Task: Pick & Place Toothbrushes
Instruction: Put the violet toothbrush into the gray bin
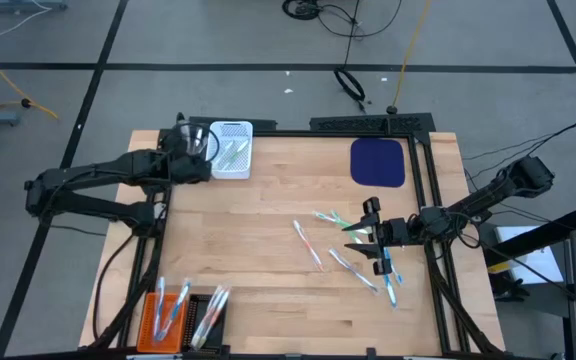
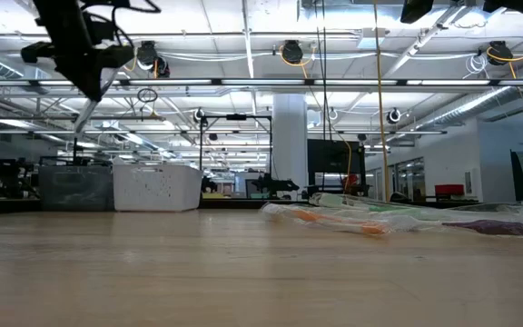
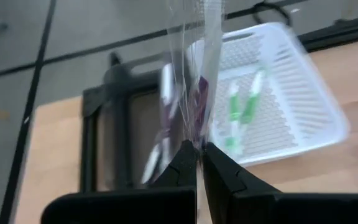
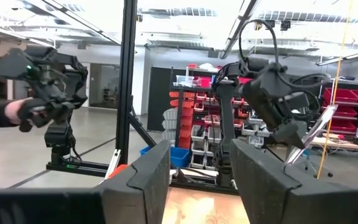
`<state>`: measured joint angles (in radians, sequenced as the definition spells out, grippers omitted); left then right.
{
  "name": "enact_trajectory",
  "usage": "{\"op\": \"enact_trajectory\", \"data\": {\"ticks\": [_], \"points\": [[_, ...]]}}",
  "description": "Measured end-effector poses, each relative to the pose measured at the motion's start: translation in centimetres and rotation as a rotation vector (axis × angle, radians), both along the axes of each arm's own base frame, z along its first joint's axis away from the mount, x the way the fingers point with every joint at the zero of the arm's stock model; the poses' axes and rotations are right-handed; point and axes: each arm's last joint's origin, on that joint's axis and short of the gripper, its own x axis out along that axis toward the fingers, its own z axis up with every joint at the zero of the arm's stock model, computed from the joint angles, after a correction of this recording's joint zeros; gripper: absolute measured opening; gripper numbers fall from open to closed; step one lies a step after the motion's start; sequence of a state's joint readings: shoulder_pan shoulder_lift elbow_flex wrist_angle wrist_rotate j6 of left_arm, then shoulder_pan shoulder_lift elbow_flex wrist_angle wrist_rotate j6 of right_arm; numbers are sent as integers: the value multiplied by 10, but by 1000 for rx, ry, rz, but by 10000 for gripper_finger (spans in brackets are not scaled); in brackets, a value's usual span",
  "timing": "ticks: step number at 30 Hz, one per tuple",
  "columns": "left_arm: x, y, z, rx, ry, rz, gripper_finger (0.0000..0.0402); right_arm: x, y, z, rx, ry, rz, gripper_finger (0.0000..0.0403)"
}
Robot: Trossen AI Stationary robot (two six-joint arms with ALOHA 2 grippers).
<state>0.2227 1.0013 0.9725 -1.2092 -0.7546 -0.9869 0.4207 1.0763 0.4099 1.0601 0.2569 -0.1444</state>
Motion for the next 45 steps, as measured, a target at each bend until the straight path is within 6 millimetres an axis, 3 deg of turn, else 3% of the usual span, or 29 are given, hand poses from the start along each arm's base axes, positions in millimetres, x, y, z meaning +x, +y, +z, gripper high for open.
{"op": "enact_trajectory", "data": {"ticks": [9,16,23,38,45], "points": [[-14,22,-31,-15,91,124,0,0,0,0,-1,-2,0,155],[-21,41,-32,-19,126,197,0,0,0,0,-7,-3,-2,155],[-16,57,-34,-26,94,192,0,0,0,0,-29,-9,-10,155],[-3,93,-70,-162,307,218,1,0,0,0,-81,-17,-30,155],[-6,100,-72,-162,291,250,30,0,-1,1,-110,-22,-42,155]]}}
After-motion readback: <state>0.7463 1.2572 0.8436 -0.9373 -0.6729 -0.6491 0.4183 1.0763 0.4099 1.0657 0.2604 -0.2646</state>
